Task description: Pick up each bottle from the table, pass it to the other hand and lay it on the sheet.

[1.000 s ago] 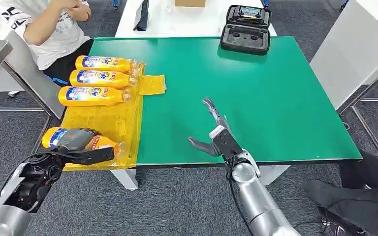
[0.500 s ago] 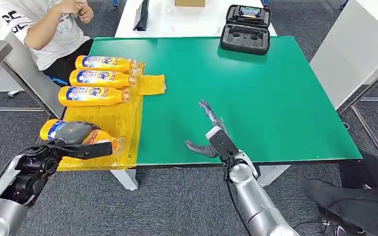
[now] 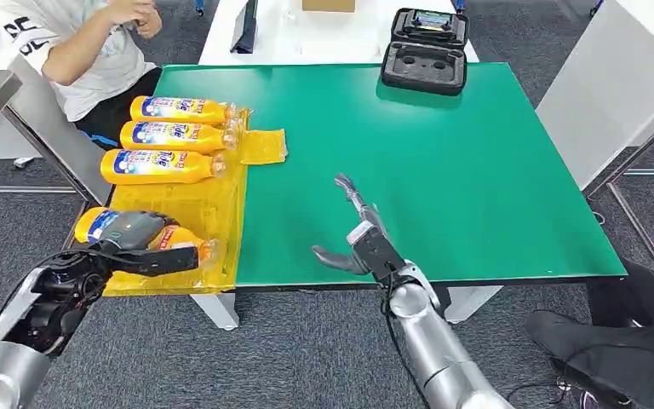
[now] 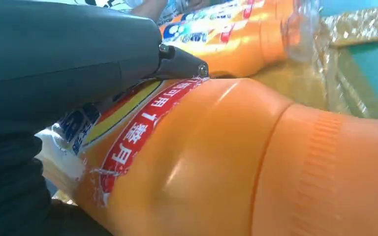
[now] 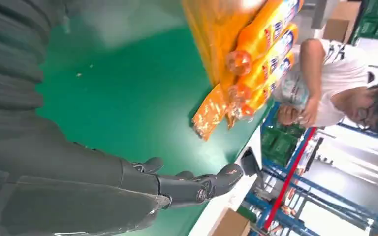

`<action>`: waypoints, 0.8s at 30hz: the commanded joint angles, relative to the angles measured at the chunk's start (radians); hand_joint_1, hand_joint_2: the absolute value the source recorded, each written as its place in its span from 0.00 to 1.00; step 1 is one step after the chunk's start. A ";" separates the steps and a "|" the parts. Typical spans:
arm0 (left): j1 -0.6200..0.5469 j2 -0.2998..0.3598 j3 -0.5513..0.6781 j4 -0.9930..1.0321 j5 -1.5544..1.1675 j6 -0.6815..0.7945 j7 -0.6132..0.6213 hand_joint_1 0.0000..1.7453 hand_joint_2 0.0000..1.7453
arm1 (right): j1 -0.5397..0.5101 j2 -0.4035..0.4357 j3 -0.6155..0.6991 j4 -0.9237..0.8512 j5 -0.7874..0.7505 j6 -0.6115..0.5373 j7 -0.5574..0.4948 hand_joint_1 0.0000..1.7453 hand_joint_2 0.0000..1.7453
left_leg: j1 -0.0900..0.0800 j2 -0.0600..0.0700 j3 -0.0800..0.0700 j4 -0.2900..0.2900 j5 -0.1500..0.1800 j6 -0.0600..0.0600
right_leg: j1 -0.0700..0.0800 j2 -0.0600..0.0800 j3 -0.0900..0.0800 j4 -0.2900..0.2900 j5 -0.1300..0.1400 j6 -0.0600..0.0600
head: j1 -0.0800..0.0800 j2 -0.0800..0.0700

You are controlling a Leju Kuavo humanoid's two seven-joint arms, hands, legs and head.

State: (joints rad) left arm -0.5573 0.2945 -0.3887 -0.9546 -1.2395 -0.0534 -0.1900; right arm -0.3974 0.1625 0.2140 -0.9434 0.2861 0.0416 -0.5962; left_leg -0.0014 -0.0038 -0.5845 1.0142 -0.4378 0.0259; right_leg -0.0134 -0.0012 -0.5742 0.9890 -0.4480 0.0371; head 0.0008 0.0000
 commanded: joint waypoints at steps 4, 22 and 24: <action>-0.088 -0.076 -0.015 0.116 0.013 0.024 0.005 1.00 1.00 | 0.049 0.020 -0.025 0.068 -0.037 -0.059 -0.019 0.00 1.00 | 0.001 -0.002 0.001 0.000 0.000 -0.001 | 0.001 -0.002 0.002 -0.001 -0.001 -0.001 | 0.000 0.000; -0.154 -0.134 0.042 0.065 0.062 0.039 0.024 1.00 1.00 | 0.054 0.022 -0.137 0.154 -0.052 -0.065 0.037 0.00 1.00 | 0.001 -0.003 0.000 0.001 0.000 -0.001 | 0.001 -0.003 0.002 0.000 -0.001 -0.001 | 0.000 0.000; -0.154 -0.134 0.042 0.065 0.062 0.039 0.024 1.00 1.00 | 0.054 0.022 -0.137 0.154 -0.052 -0.065 0.037 0.00 1.00 | 0.002 -0.003 0.000 0.001 0.000 -0.001 | 0.002 -0.003 0.002 0.000 -0.001 -0.001 | 0.000 0.000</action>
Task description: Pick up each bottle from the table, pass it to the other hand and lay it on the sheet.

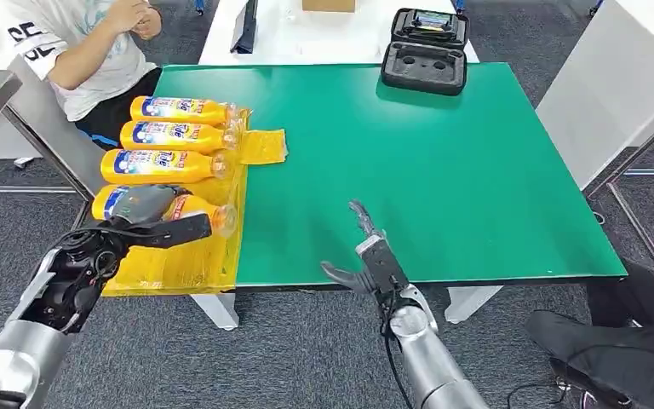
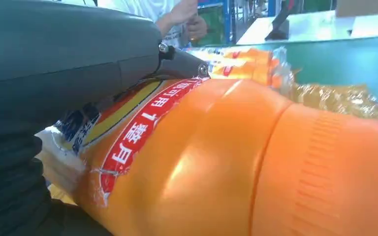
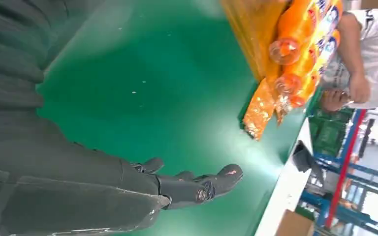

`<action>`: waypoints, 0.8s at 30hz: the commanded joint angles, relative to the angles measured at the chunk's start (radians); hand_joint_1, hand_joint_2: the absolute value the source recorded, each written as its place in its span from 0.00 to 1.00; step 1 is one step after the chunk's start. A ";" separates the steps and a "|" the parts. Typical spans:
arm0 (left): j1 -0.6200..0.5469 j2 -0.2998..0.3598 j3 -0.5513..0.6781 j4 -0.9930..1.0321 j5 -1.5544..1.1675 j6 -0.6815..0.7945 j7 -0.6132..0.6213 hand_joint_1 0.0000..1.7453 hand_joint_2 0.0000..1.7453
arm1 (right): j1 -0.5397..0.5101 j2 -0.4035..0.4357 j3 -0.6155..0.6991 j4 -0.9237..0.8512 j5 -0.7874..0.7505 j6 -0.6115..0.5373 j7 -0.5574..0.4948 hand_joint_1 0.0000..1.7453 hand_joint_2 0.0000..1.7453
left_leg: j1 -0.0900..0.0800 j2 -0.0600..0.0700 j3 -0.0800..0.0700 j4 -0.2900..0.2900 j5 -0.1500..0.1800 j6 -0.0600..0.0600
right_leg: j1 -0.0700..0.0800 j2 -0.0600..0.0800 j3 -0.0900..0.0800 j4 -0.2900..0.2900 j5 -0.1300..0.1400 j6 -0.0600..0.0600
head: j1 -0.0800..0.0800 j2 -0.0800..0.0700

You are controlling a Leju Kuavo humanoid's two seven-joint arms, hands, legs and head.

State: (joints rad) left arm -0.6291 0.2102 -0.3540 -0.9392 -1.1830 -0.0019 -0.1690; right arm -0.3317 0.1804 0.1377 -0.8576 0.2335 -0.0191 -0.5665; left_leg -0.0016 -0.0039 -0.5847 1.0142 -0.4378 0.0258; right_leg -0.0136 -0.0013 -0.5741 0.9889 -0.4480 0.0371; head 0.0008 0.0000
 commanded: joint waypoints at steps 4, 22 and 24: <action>-0.111 -0.064 -0.003 0.081 0.003 -0.016 -0.001 1.00 1.00 | 0.011 0.008 -0.076 0.044 0.014 0.002 0.028 0.00 1.00 | 0.001 -0.002 0.000 0.001 0.000 -0.001 | 0.001 -0.002 0.001 0.000 -0.001 -0.001 | 0.000 0.000; -0.265 -0.043 -0.109 0.439 -0.087 -0.087 0.035 1.00 1.00 | -0.025 0.028 -0.061 0.116 0.054 0.027 0.017 0.00 1.00 | 0.001 0.001 0.001 0.001 -0.001 -0.001 | 0.001 0.000 0.001 0.000 0.000 -0.001 | 0.000 0.000; -0.265 -0.043 -0.109 0.439 -0.087 -0.087 0.035 1.00 1.00 | -0.025 0.028 -0.061 0.116 0.054 0.027 0.017 0.00 1.00 | 0.001 0.001 0.001 0.000 0.000 -0.001 | 0.001 0.000 0.002 0.000 0.000 -0.001 | 0.000 0.000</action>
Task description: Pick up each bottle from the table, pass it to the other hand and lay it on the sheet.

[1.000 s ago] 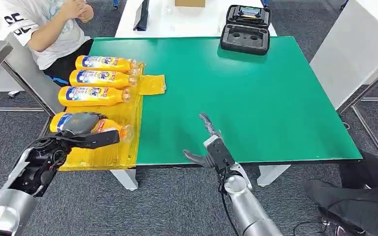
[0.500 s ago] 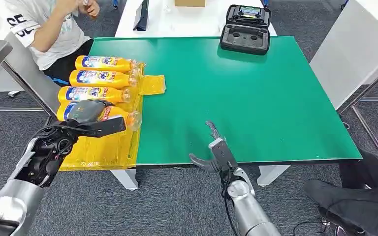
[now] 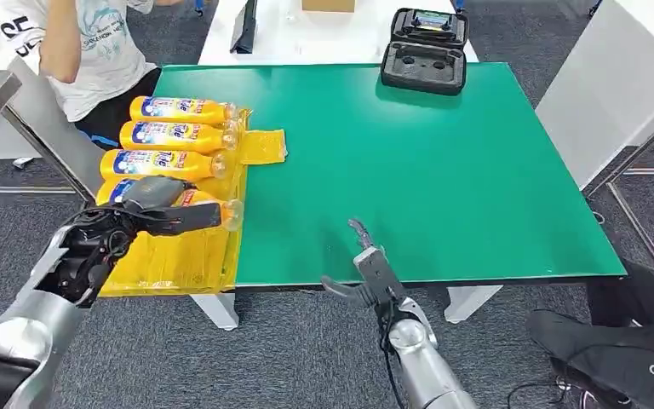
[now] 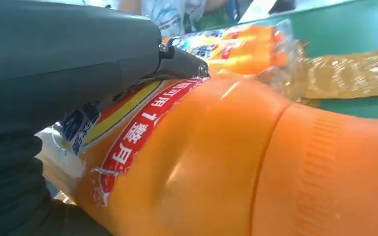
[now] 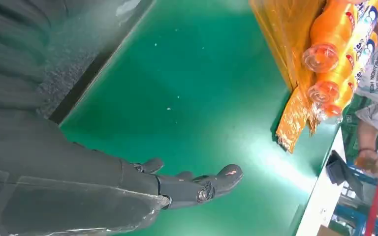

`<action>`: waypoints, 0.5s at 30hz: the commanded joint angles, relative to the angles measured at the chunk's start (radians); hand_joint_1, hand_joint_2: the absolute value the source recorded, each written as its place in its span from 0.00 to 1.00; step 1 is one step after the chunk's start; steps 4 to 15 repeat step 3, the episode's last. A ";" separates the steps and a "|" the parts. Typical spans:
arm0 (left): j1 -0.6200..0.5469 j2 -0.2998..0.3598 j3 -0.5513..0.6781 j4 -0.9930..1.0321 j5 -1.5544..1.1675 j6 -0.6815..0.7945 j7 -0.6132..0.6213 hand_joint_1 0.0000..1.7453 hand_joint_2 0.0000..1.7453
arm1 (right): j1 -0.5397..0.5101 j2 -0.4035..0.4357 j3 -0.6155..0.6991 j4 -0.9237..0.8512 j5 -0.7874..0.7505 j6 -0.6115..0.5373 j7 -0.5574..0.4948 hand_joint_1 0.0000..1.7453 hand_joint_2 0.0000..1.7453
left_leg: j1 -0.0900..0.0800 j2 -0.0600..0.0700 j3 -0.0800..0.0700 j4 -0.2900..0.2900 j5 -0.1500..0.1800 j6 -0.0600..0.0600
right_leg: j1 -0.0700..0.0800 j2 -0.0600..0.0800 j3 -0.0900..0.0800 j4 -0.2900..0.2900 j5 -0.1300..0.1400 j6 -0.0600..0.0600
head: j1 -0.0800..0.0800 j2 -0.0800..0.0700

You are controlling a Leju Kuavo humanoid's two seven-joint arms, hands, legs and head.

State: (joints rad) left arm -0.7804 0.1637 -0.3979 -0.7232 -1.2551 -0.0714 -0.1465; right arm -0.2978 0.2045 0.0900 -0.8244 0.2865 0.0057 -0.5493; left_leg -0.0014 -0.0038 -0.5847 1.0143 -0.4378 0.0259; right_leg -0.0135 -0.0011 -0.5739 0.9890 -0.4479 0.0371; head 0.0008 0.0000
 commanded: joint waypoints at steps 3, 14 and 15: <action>-0.114 0.004 -0.065 0.223 -0.015 -0.018 0.012 1.00 1.00 | -0.059 0.004 -0.013 0.083 0.001 0.002 0.000 0.00 1.00 | 0.002 0.001 0.001 0.001 -0.001 -0.002 | 0.002 0.001 0.002 0.000 0.000 -0.001 | 0.000 0.000; -0.114 0.004 -0.065 0.223 -0.015 -0.018 0.012 1.00 1.00 | -0.059 0.004 -0.013 0.083 0.001 0.002 0.000 0.00 1.00 | 0.002 0.001 0.001 0.001 -0.001 -0.002 | 0.002 0.001 0.002 0.000 0.000 -0.001 | 0.000 0.000; -0.114 0.004 -0.065 0.223 -0.015 -0.018 0.012 1.00 1.00 | -0.059 0.004 -0.013 0.083 0.001 0.002 0.000 0.00 1.00 | 0.002 0.001 0.001 0.001 -0.001 -0.002 | 0.002 0.001 0.002 0.000 0.000 -0.001 | 0.000 0.000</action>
